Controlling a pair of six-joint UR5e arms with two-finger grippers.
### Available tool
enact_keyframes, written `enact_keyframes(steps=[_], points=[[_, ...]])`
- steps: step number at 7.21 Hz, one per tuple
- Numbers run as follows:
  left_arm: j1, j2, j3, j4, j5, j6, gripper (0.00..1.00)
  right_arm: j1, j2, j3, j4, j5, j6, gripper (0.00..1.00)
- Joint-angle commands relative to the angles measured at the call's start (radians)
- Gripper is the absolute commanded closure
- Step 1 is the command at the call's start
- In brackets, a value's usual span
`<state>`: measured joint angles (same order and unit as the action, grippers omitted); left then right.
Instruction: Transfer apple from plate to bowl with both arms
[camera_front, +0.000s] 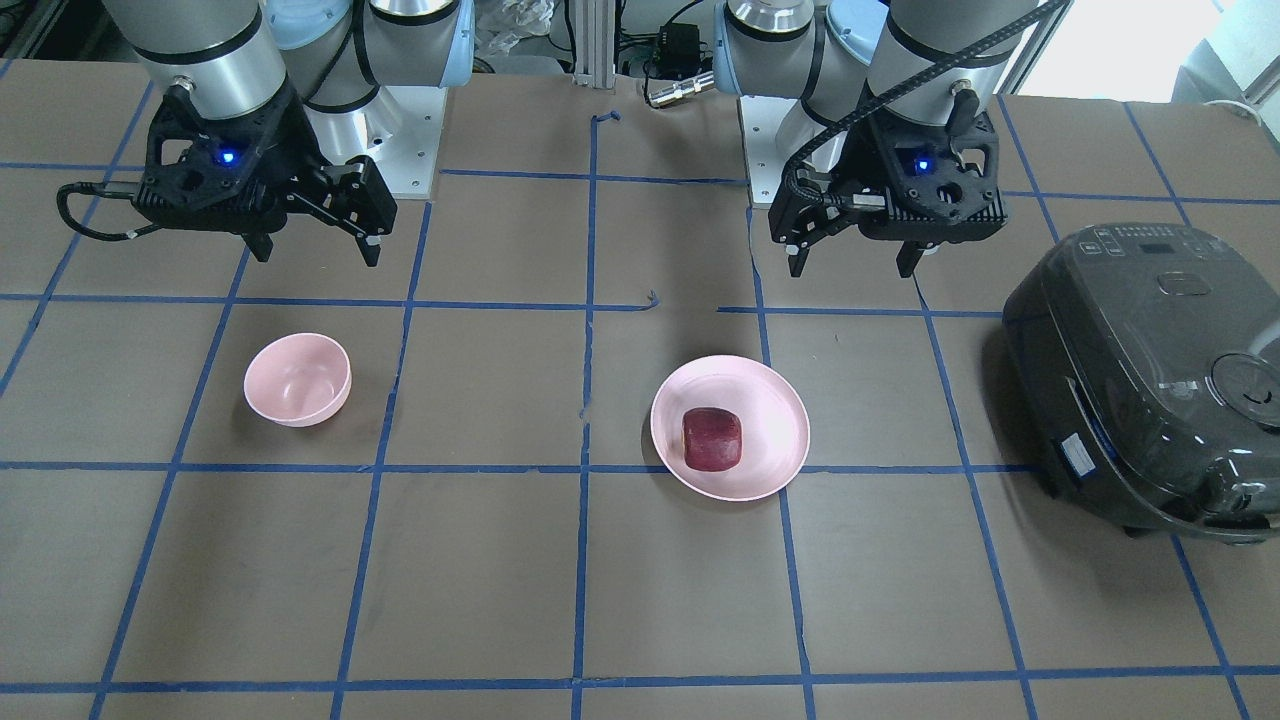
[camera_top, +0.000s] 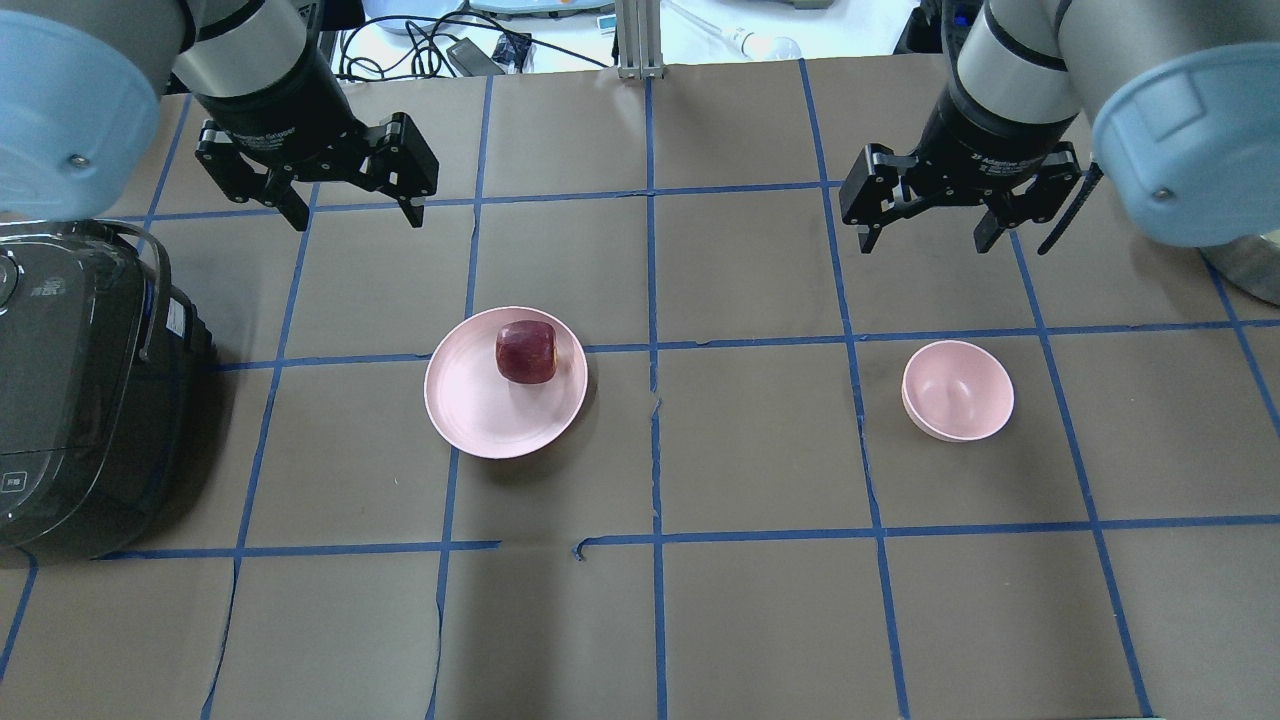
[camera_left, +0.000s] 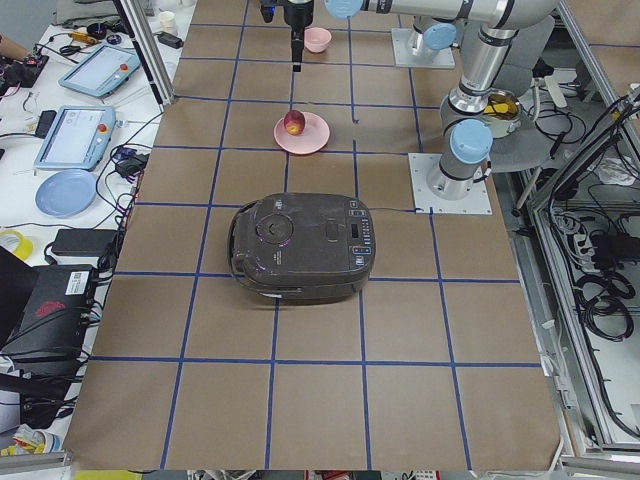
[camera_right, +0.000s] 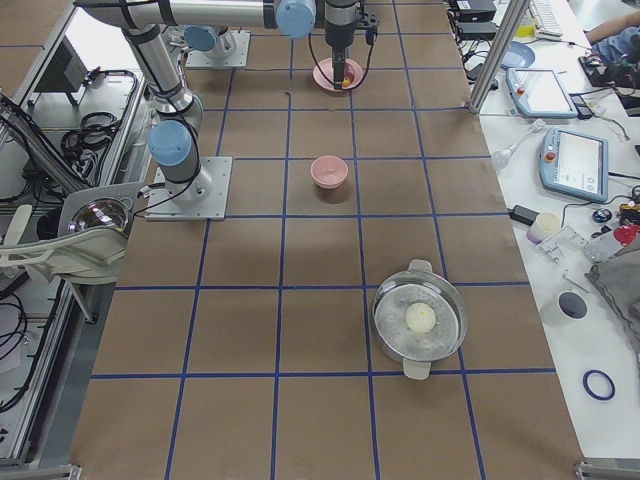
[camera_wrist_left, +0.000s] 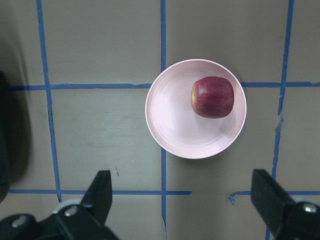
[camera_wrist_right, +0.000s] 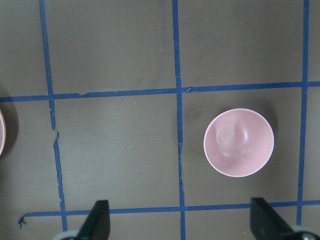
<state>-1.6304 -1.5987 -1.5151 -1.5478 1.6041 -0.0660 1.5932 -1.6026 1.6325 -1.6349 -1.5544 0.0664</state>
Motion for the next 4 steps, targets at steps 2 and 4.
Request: enact_keyframes(steps=[2, 4], points=[[0.001, -0.001, 0.0, 0.0, -0.003, 0.0, 0.0, -0.001, 0.0, -0.011, -0.029, -0.001, 0.0, 0.0], [0.001, -0.001, 0.001, 0.002, -0.007, 0.0, 0.0, -0.001, -0.004, -0.013, -0.028, -0.001, 0.001, 0.0]])
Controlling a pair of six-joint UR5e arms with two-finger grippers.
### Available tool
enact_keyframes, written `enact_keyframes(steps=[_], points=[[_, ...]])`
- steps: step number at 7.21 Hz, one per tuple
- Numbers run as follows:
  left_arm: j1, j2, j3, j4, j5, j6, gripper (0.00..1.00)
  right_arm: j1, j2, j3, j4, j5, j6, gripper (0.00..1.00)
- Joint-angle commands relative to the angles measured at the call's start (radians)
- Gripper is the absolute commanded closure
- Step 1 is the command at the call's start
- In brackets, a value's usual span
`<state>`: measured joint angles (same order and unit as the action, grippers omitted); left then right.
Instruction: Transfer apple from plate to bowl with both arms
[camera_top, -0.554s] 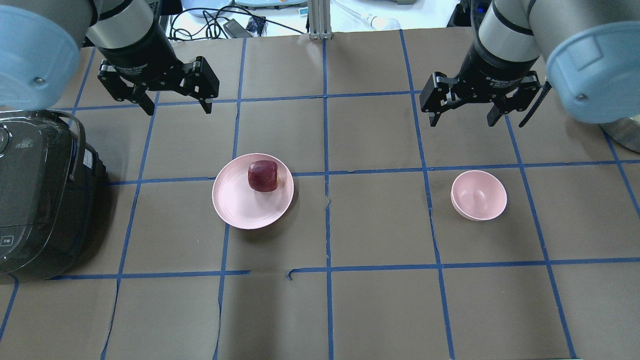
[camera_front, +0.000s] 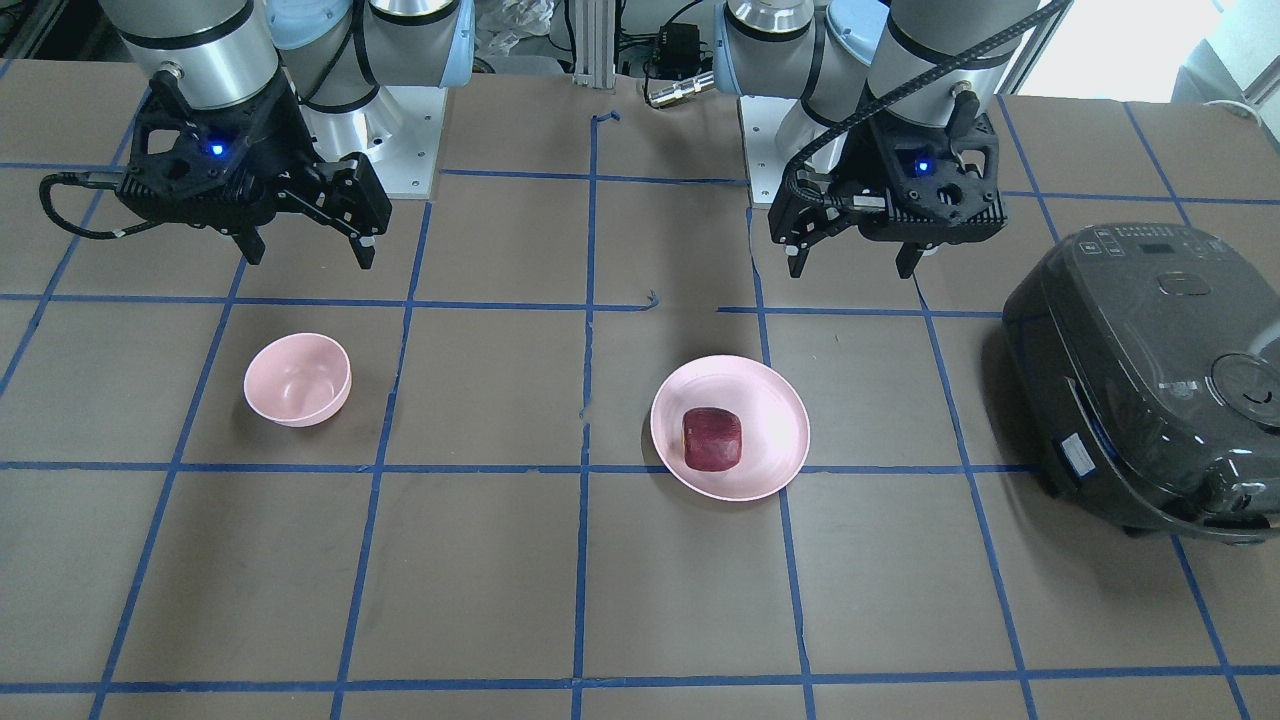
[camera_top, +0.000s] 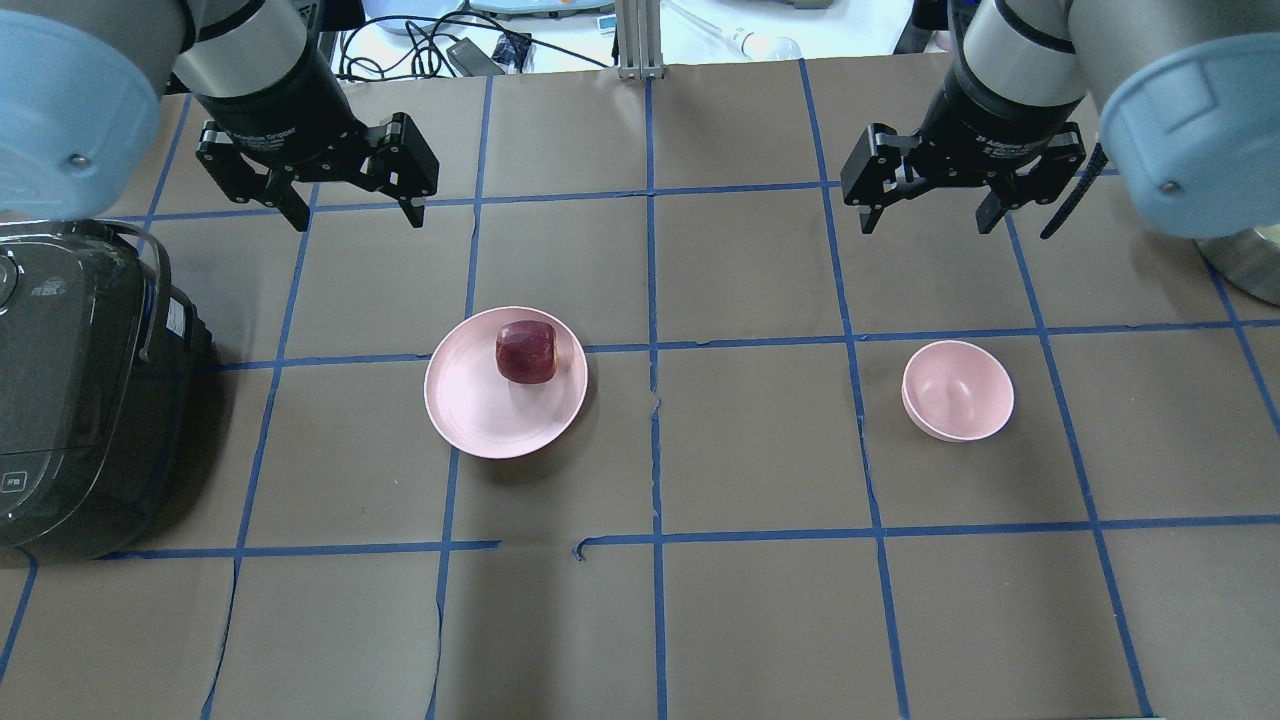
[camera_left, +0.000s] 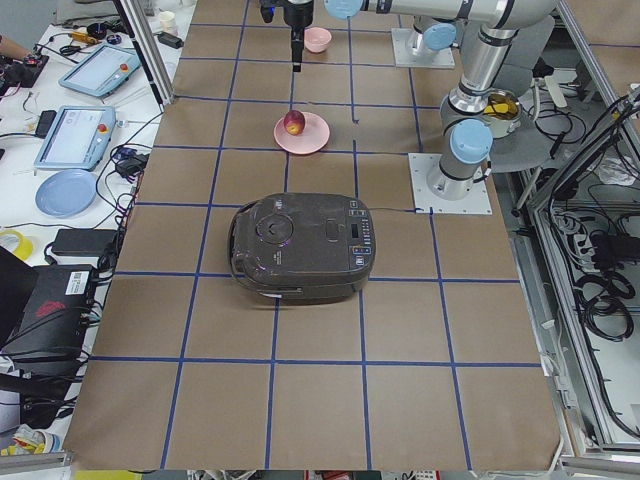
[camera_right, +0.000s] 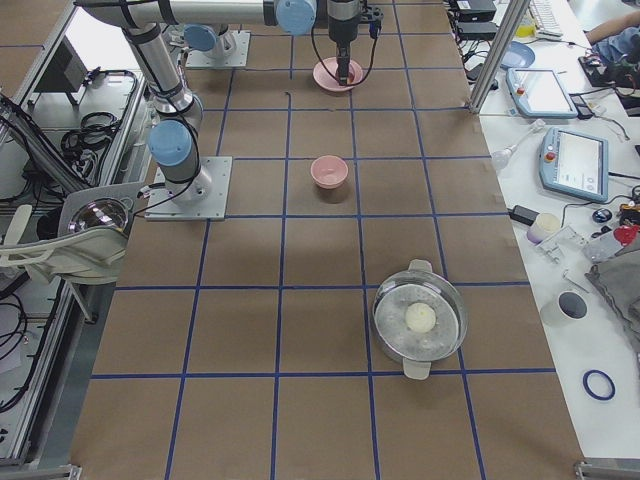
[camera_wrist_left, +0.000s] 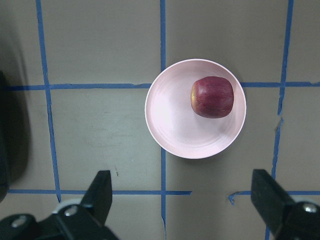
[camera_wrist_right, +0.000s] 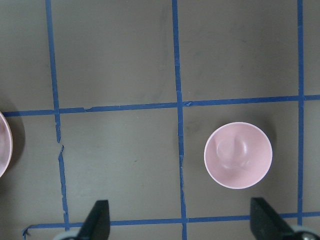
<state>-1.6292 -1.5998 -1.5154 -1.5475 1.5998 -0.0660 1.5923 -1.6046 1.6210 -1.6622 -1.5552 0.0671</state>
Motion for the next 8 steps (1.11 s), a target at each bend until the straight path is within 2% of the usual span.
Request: enact_keyframes(steps=[1, 8], points=[[0.0, 0.0, 0.004, 0.0, 0.0, 0.0, 0.0, 0.0, -0.002, 0.0, 0.001, -0.006, 0.0, 0.0], [0.0, 0.0, 0.015, -0.013, -0.001, 0.0, 0.0, 0.002, -0.003, -0.001, 0.001, -0.008, 0.0, 0.0]])
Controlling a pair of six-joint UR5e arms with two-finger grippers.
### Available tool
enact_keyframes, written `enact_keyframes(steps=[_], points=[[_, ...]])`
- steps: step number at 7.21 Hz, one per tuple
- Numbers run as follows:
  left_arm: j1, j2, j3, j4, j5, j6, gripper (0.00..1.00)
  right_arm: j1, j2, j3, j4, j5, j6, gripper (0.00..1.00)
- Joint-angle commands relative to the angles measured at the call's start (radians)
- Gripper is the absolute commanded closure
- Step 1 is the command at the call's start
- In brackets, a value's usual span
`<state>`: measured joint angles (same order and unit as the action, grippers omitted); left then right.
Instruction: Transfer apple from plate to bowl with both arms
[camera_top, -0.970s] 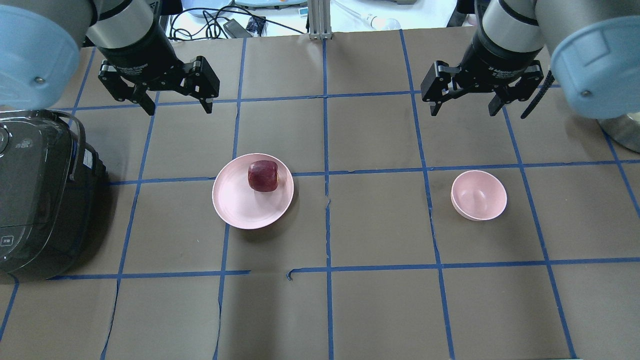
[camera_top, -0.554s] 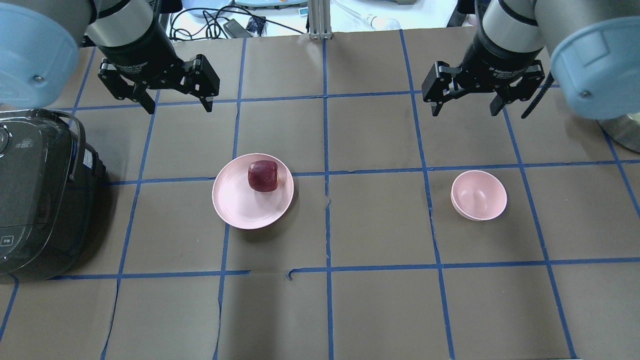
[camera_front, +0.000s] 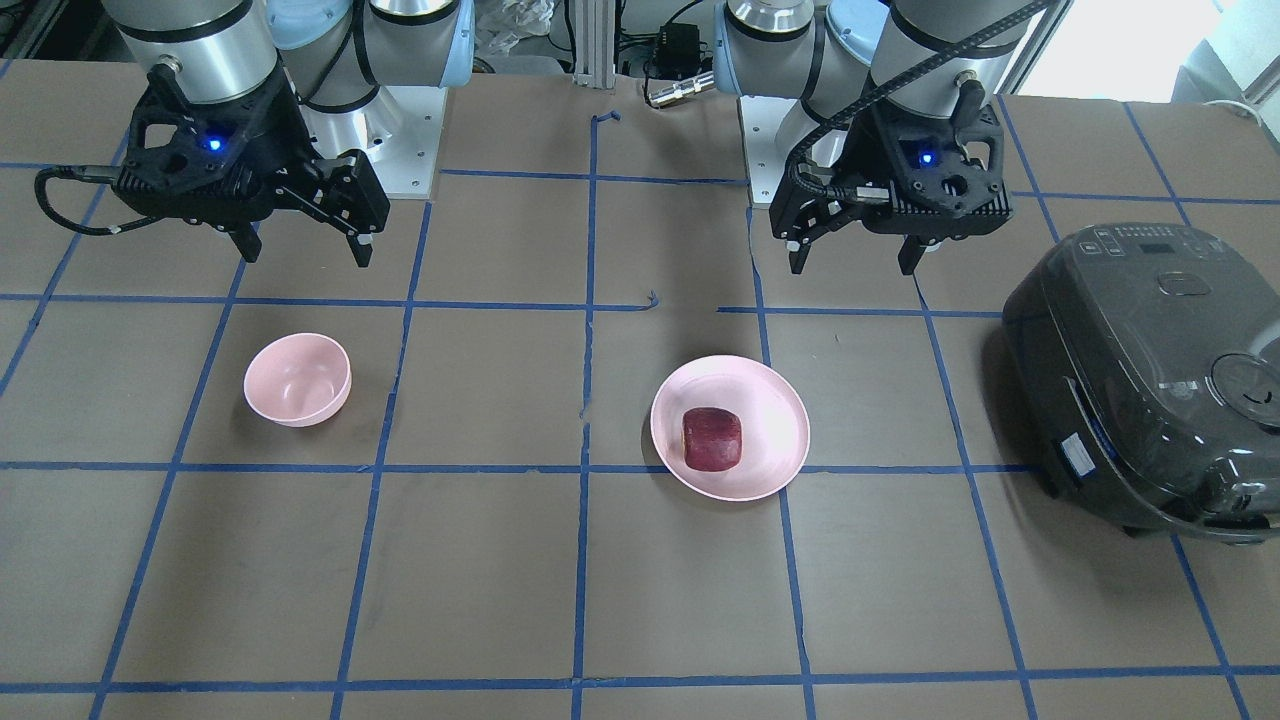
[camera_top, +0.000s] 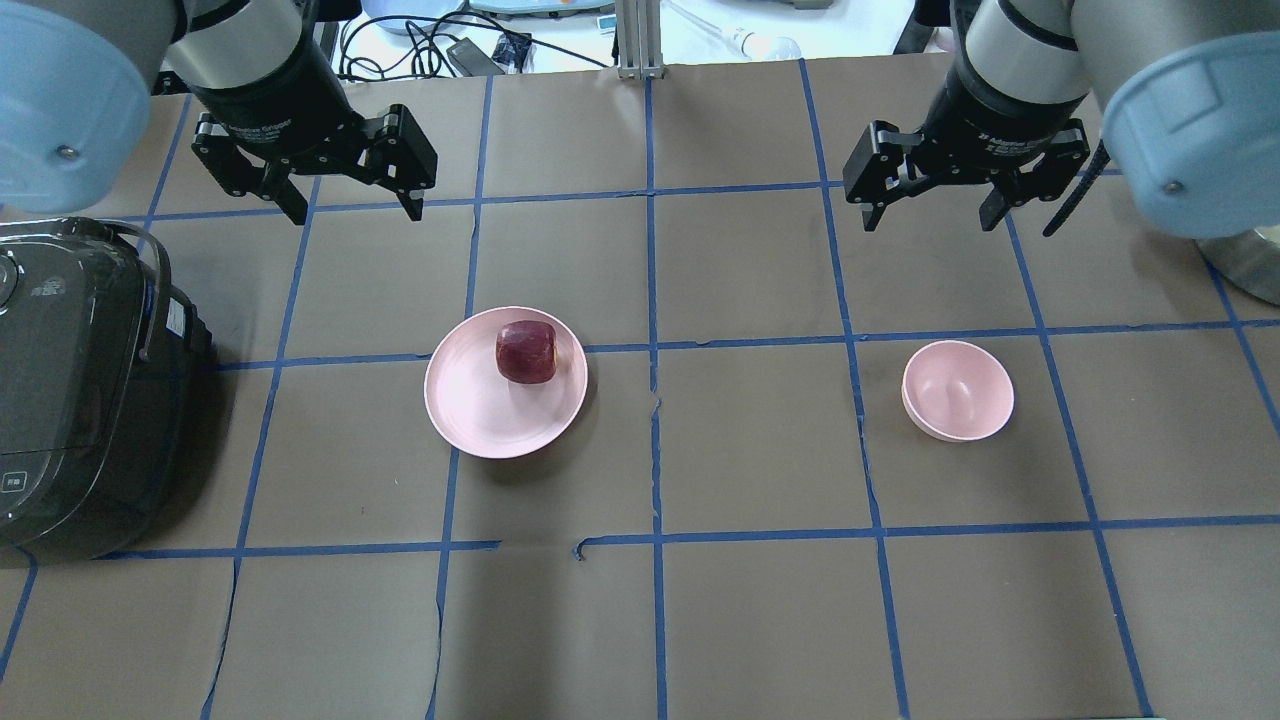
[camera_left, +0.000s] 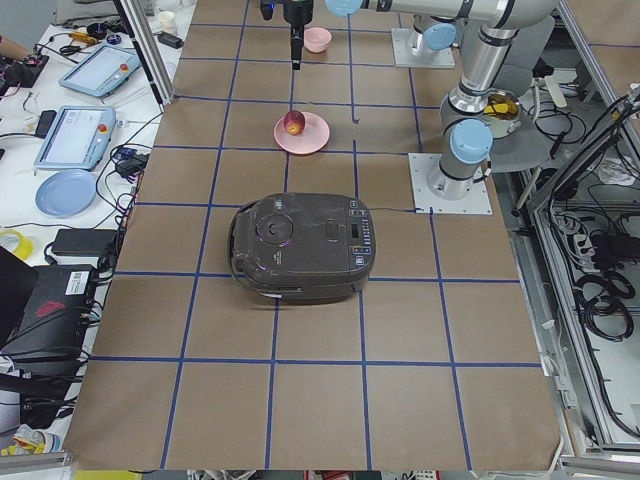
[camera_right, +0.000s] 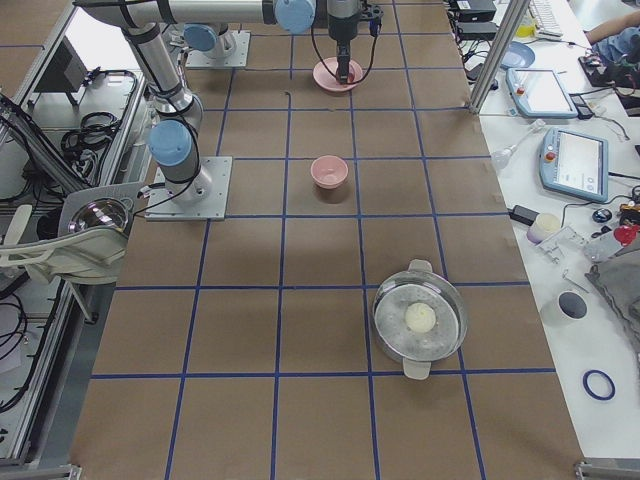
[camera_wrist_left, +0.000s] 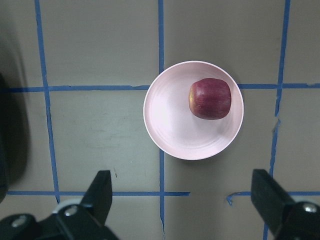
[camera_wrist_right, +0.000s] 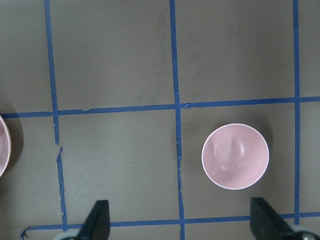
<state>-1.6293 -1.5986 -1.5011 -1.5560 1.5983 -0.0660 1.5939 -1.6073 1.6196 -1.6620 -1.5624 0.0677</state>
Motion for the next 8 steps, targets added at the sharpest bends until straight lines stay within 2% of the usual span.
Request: enact_keyframes(steps=[1, 8], points=[[-0.001, -0.006, -0.001, -0.003, 0.002, 0.0, 0.0, 0.0, 0.0, -0.001, 0.001, 0.001, 0.0, 0.0], [0.002, -0.001, 0.005, -0.026, -0.006, -0.008, 0.0, -0.002, 0.004, -0.001, -0.042, -0.004, 0.0, 0.0]])
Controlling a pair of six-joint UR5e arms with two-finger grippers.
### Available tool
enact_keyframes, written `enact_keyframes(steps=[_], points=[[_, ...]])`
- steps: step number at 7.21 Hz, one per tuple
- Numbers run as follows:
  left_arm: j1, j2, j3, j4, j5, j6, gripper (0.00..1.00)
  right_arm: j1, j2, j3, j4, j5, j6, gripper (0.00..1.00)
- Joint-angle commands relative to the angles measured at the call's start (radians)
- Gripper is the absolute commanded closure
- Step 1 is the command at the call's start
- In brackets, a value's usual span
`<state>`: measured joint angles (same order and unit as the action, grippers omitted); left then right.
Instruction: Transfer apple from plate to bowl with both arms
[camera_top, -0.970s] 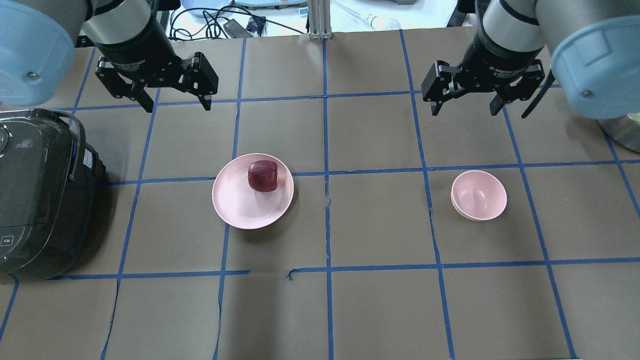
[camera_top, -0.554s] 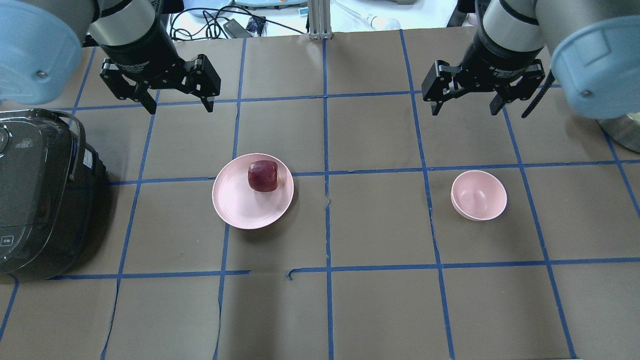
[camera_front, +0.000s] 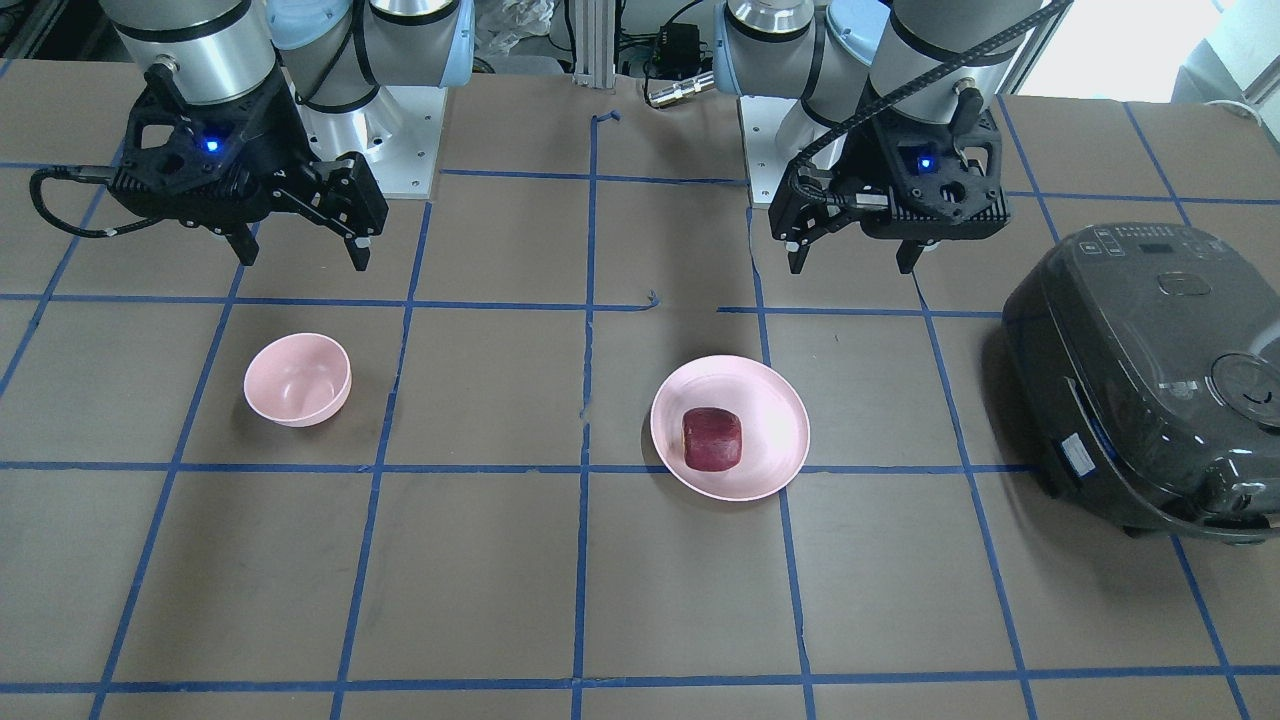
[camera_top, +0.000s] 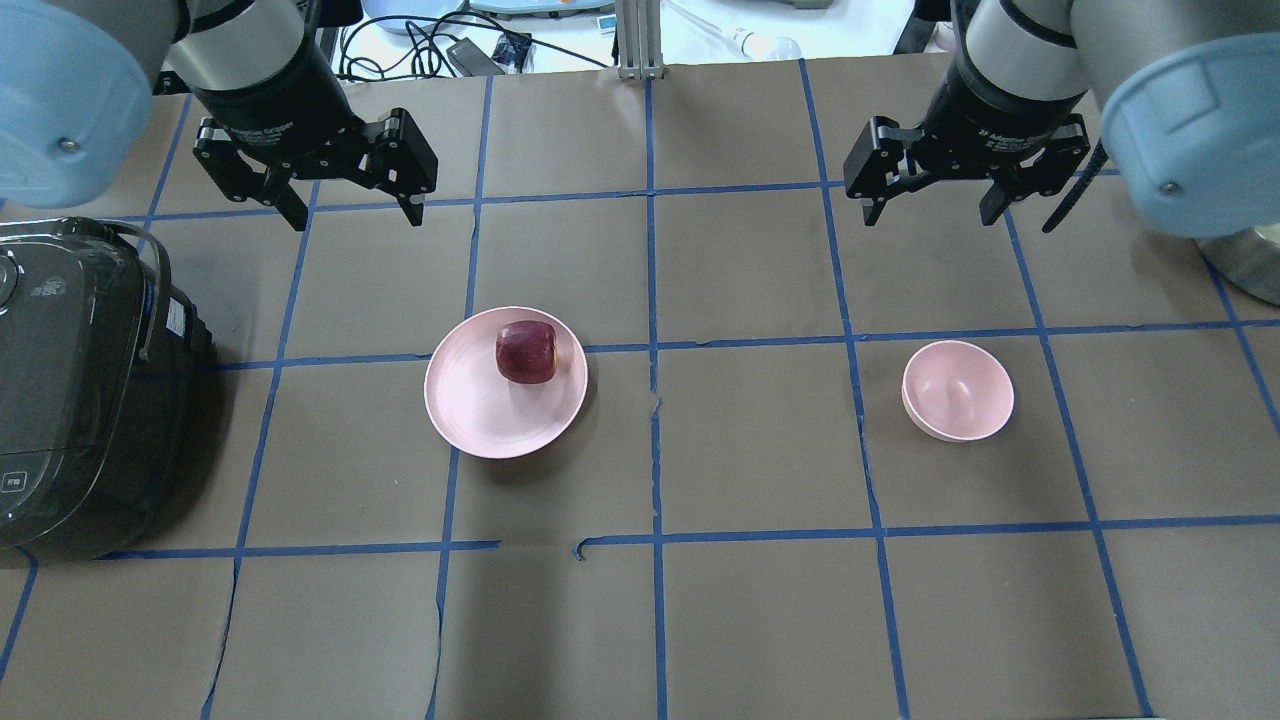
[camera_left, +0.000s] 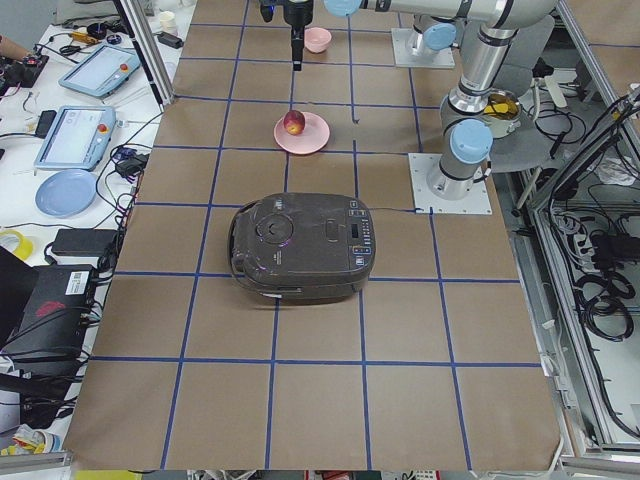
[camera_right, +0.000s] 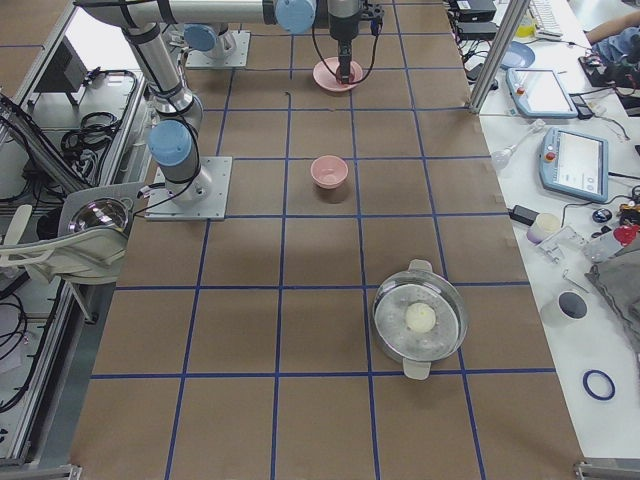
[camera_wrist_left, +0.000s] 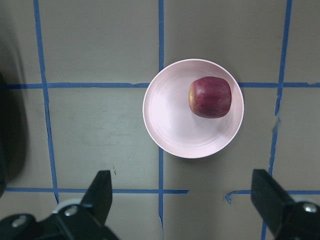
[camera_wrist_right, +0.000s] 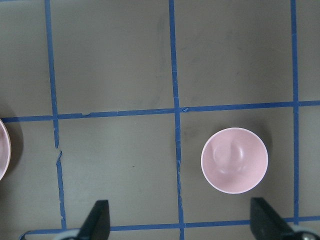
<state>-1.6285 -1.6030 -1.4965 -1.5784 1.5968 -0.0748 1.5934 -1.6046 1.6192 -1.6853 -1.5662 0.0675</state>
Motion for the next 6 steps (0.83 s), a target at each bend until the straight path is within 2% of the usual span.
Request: enact_keyframes(steps=[1, 6], points=[[-0.001, 0.002, 0.001, -0.003, -0.003, 0.0, 0.0, -0.001, 0.003, -0.001, -0.019, 0.0, 0.0, 0.0], [-0.002, -0.006, 0.001, 0.006, -0.008, -0.003, 0.0, -0.001, 0.006, 0.001, -0.017, 0.012, -0.009, 0.0]])
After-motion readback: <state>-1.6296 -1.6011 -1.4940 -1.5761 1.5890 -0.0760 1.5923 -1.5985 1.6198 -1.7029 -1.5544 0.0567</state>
